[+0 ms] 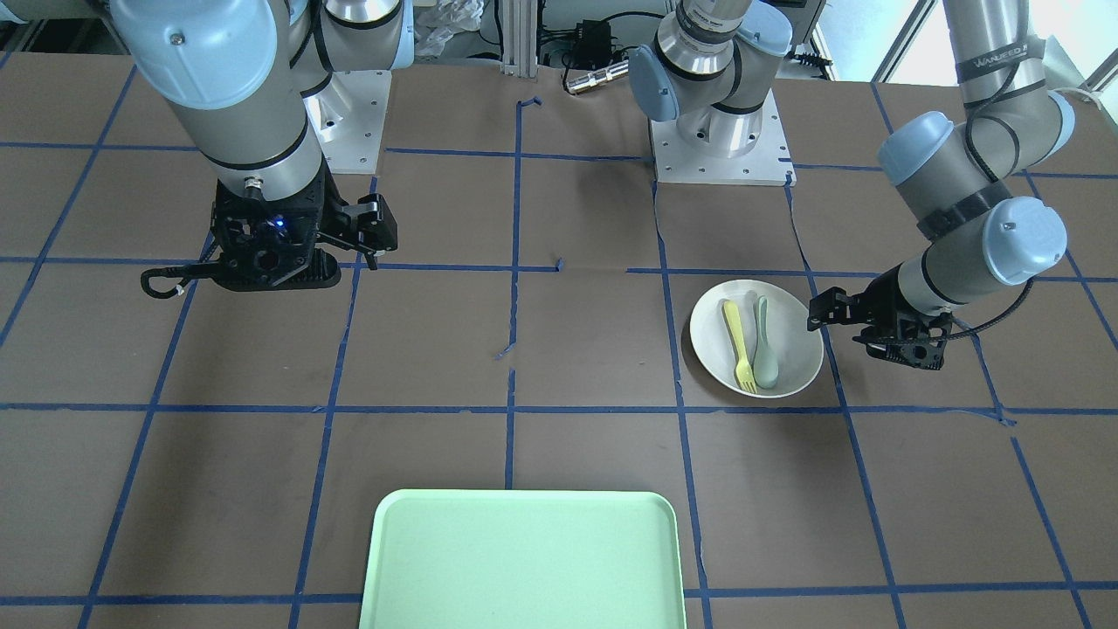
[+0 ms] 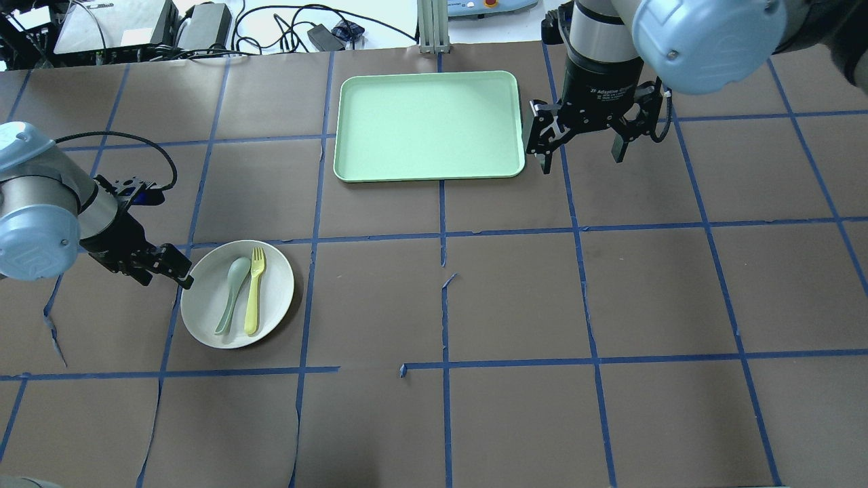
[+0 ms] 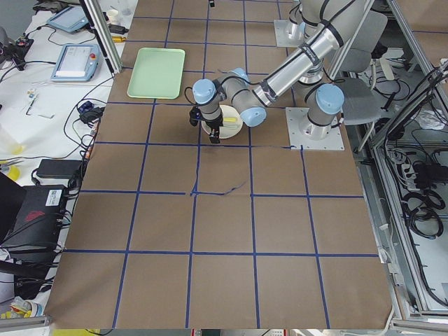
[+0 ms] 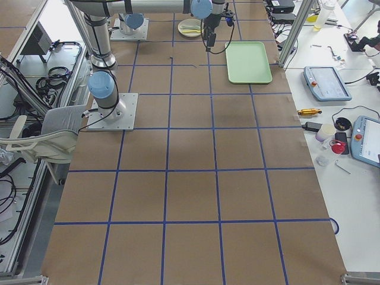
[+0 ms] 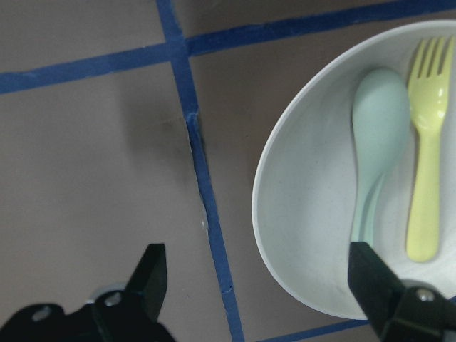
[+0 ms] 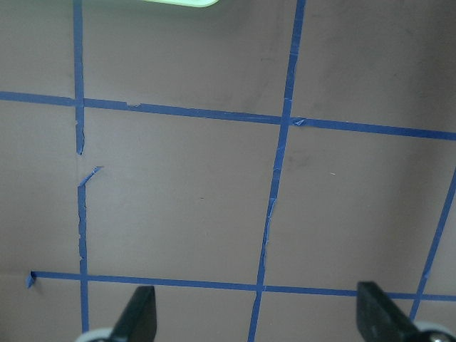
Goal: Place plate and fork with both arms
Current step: 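Move the left gripper down to the white plate's rim and grasp it, then carry the plate with the left gripper and lower it onto the green tray, then open the left gripper and lift it away while the right gripper moves over the plate, then lower the right gripper onto the yellow fork on the plate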
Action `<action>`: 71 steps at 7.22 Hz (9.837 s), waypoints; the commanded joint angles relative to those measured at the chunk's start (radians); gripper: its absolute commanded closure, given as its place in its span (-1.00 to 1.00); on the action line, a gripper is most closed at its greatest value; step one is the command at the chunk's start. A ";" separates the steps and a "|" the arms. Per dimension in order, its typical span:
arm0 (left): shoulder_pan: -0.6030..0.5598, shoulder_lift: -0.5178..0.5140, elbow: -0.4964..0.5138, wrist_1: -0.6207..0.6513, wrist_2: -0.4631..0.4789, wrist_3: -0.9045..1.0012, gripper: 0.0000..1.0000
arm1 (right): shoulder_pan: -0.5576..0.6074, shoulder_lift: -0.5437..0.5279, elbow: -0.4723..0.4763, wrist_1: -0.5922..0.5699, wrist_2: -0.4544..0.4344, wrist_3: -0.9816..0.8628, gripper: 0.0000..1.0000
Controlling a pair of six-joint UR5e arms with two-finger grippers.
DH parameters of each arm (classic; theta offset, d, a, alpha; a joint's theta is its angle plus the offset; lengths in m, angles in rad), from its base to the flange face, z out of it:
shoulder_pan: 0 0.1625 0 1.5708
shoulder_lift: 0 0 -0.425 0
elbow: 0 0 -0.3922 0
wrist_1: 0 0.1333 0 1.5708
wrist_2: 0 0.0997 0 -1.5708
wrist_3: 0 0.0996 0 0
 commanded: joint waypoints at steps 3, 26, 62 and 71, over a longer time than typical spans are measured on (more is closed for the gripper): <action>0.002 -0.053 -0.005 0.002 0.001 0.007 -0.06 | 0.000 0.000 0.001 0.000 0.001 0.002 -1.00; -0.501 -0.536 0.821 -0.070 -0.445 -0.852 1.00 | 0.002 0.003 0.001 0.019 -0.002 0.001 -1.00; -0.520 0.061 0.456 -0.545 0.098 -0.662 -1.00 | 0.087 0.710 -0.414 -0.592 0.213 0.017 -0.22; -0.520 0.064 0.458 -0.536 0.102 -0.658 -1.00 | 0.089 0.724 -0.389 -0.602 0.196 0.001 0.07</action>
